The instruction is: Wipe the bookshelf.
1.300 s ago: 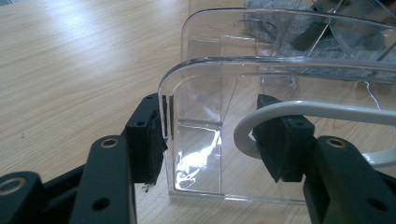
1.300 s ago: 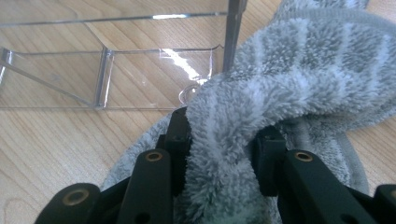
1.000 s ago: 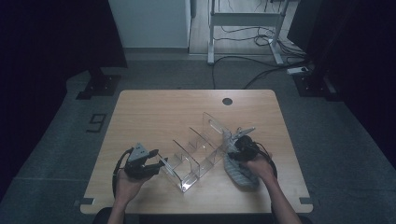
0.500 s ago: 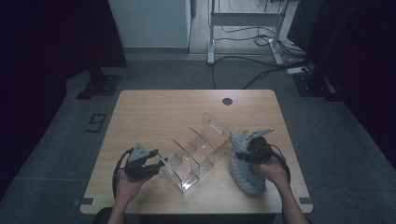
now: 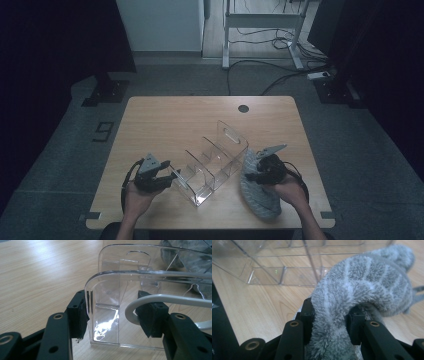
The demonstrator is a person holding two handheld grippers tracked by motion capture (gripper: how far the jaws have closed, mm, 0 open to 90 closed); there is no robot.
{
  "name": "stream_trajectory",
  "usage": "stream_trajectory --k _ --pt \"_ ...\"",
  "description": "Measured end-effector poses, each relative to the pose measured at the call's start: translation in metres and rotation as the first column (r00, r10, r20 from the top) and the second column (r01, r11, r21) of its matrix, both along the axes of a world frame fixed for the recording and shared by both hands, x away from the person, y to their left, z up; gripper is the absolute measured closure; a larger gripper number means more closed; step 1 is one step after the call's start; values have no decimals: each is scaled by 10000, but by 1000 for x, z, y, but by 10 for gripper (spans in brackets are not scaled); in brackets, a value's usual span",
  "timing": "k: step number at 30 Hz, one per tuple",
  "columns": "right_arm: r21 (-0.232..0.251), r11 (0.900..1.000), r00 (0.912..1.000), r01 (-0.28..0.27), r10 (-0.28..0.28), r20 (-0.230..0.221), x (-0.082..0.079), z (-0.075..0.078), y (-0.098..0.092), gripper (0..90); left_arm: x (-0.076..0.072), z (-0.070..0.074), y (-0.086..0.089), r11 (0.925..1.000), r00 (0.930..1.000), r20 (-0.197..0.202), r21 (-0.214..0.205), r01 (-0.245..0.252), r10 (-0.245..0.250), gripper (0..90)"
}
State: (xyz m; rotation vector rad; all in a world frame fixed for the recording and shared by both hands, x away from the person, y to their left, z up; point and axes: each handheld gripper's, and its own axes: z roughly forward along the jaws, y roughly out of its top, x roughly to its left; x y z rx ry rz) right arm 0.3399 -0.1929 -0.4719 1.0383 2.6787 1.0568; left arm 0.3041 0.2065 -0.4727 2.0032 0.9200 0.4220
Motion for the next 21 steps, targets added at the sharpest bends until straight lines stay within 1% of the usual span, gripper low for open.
stream_trajectory --k 2,4,6,8,12,17,21 --pt "19 9999 9999 -106 106 -52 1 -2 6 650 0 0 -1 10000 10000 3 27 -4 4 448" --pt "40 9996 9996 -278 278 4 3 -4 11 650 -1 1 -2 10000 10000 -12 65 14 -14 449" --pt "104 9996 9996 -267 266 119 5 -7 17 646 -1 1 -4 10000 10000 -46 68 15 -15 449" --pt "122 9994 9994 -327 325 115 7 -10 22 642 -2 2 -7 9999 10000 -44 147 14 -13 449" --pt "10 9994 9987 -336 335 396 9 -13 30 639 -3 3 -12 9997 9999 -101 249 26 -23 449" --pt "-117 9996 9975 -269 276 658 9 -13 35 638 -4 3 -15 9995 9999 -106 301 -1 4 449" --pt "-145 9992 9959 -364 375 819 12 -14 37 643 -4 3 -16 9996 9999 -85 286 -62 65 449"
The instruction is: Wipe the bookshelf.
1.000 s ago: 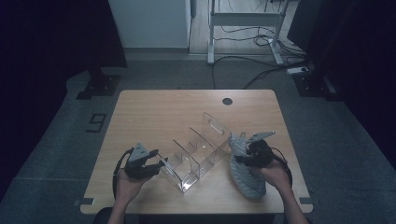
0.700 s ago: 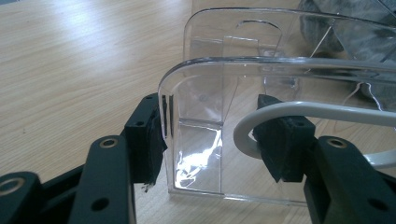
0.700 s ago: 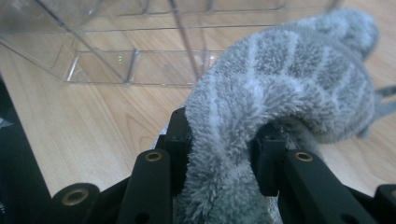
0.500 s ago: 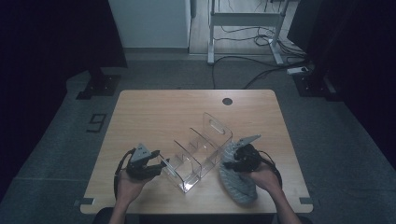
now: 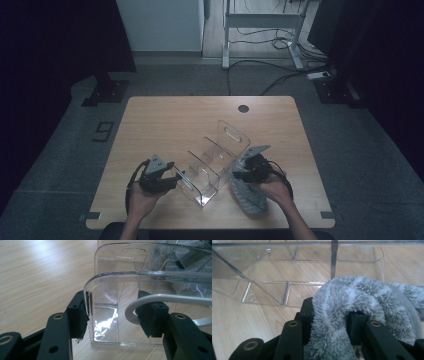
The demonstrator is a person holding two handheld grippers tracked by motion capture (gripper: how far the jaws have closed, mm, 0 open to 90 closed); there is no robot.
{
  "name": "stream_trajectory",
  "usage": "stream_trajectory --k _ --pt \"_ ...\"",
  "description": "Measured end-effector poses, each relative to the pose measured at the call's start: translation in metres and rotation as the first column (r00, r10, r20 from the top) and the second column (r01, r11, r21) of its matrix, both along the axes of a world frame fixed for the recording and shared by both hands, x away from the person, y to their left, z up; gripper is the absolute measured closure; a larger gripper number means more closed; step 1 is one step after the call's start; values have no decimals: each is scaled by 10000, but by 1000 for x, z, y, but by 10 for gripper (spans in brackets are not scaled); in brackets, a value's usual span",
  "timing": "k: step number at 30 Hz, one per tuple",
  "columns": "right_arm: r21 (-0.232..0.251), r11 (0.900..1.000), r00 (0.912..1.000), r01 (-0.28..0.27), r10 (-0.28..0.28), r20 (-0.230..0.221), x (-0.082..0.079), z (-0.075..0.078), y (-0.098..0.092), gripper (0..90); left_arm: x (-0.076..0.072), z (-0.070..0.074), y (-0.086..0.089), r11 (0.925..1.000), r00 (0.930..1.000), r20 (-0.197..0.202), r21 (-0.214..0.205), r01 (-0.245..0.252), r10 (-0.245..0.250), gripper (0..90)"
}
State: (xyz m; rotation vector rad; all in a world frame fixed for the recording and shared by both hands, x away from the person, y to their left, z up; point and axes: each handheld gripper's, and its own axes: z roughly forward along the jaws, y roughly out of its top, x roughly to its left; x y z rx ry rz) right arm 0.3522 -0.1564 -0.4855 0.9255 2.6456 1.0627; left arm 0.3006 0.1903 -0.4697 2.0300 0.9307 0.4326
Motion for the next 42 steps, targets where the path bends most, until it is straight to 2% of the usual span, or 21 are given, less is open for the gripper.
stream_trajectory --k 5,12,25,32,37,42 --pt "-46 10000 9998 40 -41 -182 4 -3 2 647 1 0 -1 10000 10000 4 -5 -34 34 449" --pt "-371 9992 9995 157 -167 -259 10 -13 8 648 1 0 -1 10000 10000 12 -37 -64 64 449" --pt "-1006 9943 9970 340 -407 -657 18 -38 16 648 2 -1 -2 9998 9998 46 -113 -175 176 448" --pt "-1045 9938 9971 382 -448 -612 17 -39 15 646 2 -2 -1 9995 9996 76 -183 -254 256 447" --pt "-1356 9900 9980 398 -461 -440 12 -33 9 646 2 -3 -1 9993 9994 144 -218 -319 322 447" --pt "-1071 9928 9976 537 -580 -378 4 -23 -6 647 3 -3 0 9993 9994 142 -214 -319 322 447"
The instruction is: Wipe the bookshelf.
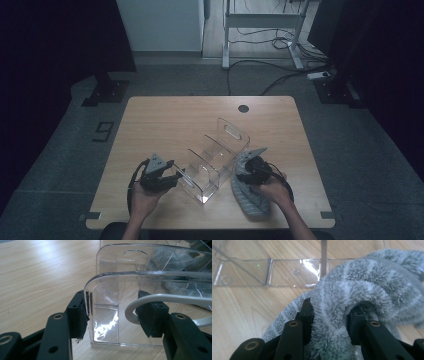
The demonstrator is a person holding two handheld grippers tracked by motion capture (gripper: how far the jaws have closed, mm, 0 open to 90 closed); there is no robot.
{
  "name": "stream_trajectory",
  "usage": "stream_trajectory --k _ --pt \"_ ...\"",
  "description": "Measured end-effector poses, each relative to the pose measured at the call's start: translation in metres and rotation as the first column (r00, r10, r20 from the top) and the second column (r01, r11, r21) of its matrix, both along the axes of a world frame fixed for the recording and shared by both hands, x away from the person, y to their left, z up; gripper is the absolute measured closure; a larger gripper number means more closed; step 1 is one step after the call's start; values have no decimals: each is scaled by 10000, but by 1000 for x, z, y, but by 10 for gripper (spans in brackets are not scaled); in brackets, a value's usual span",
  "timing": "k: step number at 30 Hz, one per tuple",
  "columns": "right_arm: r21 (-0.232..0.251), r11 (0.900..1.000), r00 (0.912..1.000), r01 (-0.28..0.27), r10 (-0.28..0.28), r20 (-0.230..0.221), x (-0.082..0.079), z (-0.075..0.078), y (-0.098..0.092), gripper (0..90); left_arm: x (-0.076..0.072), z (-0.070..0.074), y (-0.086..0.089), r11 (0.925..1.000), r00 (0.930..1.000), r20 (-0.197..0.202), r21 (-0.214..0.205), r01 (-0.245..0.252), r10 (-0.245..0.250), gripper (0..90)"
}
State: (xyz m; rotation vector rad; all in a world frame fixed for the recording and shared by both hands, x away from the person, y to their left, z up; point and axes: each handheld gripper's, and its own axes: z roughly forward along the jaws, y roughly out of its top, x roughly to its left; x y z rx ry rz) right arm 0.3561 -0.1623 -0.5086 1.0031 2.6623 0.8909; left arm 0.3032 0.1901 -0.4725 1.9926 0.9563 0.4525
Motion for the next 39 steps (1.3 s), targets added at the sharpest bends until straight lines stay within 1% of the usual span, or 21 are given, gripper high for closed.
stream_trajectory --k 6,10,11,12,15,18,22,25,27,29,31,33,35,39 --pt "544 9985 9999 92 -97 96 -10 12 -14 647 0 0 0 10000 10000 34 -13 -30 30 448" --pt "1072 9942 9997 -29 3 240 -20 23 -19 647 0 0 0 10000 10000 48 -5 -63 63 448" --pt "1169 9931 9998 -63 41 188 -23 26 -20 647 0 0 0 10000 10000 51 -1 -74 74 448" --pt "1258 9920 9997 -96 66 242 -25 28 -20 647 0 0 0 10000 10000 45 -1 -78 78 448" --pt "1553 9877 9997 -199 172 189 -33 34 -20 647 0 0 0 10000 10000 41 10 -79 79 448" --pt "1747 9833 9987 -505 482 176 -40 38 -16 647 0 0 -1 10000 10000 34 17 -90 90 448" --pt "1955 9765 9957 -911 923 30 -45 40 -6 646 -1 0 -1 10000 10000 28 22 -81 81 448" --pt "1936 9736 9924 -1211 1234 2 -47 38 5 646 -1 1 -2 10000 10000 13 51 -67 67 448" --pt "1955 9713 9905 -1355 1377 23 -46 36 12 646 -1 1 -3 10000 10000 7 70 -64 64 448" --pt "1908 9712 9895 -1427 1447 36 -46 34 18 646 -2 1 -5 9999 10000 1 87 -67 67 448" --pt "1959 9677 9870 -1587 1606 64 -44 32 24 647 -2 1 -6 9999 10000 -16 107 -35 35 448" --pt "1930 9685 9874 -1575 1580 132 -43 30 27 648 -2 1 -7 9999 10000 -14 106 -61 61 448" --pt "1997 9663 9867 -1622 1612 213 -41 28 30 648 -3 2 -8 9999 10000 -45 119 -66 67 448" --pt "1853 9711 9886 -1504 1454 402 -40 26 33 649 -3 2 -10 9998 9999 -77 110 -140 141 447"
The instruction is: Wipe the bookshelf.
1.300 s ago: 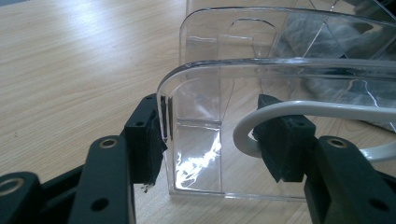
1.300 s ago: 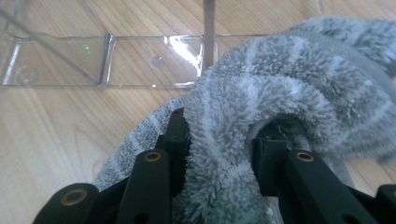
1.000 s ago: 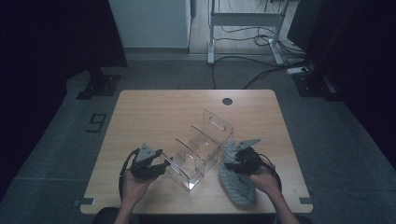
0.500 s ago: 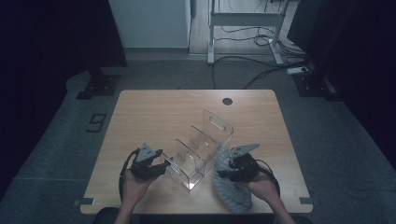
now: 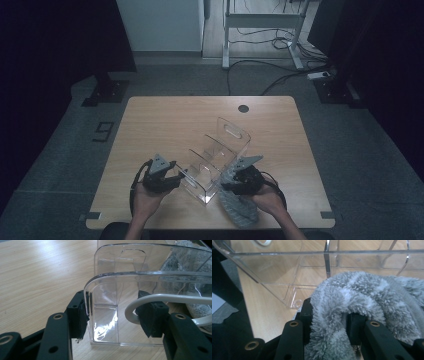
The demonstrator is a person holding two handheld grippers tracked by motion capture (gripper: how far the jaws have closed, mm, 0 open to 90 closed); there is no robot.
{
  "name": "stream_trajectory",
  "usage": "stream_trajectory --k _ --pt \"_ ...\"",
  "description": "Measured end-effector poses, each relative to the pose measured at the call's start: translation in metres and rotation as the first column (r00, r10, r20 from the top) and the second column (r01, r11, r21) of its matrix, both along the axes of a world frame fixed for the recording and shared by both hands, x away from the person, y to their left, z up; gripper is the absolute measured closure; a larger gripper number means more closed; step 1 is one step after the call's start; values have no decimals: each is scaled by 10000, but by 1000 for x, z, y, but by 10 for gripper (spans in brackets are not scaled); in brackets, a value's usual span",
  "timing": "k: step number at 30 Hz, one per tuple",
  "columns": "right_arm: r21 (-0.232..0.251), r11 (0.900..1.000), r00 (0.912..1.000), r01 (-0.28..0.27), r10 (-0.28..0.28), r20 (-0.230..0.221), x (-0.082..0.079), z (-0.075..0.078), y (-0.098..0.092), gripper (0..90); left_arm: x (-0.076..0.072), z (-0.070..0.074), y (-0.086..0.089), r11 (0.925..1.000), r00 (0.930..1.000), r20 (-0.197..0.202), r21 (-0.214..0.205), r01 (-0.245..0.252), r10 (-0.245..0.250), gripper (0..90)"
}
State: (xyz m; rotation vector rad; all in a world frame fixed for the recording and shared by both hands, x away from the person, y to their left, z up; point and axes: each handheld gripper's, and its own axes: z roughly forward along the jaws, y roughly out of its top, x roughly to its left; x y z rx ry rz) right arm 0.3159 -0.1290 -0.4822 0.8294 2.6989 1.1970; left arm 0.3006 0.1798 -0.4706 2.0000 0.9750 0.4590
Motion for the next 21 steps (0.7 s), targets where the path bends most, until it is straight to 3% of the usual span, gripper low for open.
stream_trajectory --k 6,21 --pt "-298 9995 9999 143 -141 71 6 -5 4 654 1 0 -1 9999 10000 -40 -142 1 -1 446" --pt "-1054 9941 9995 256 -276 -180 21 -35 17 656 2 0 -1 9997 9999 -52 -191 -139 138 446"
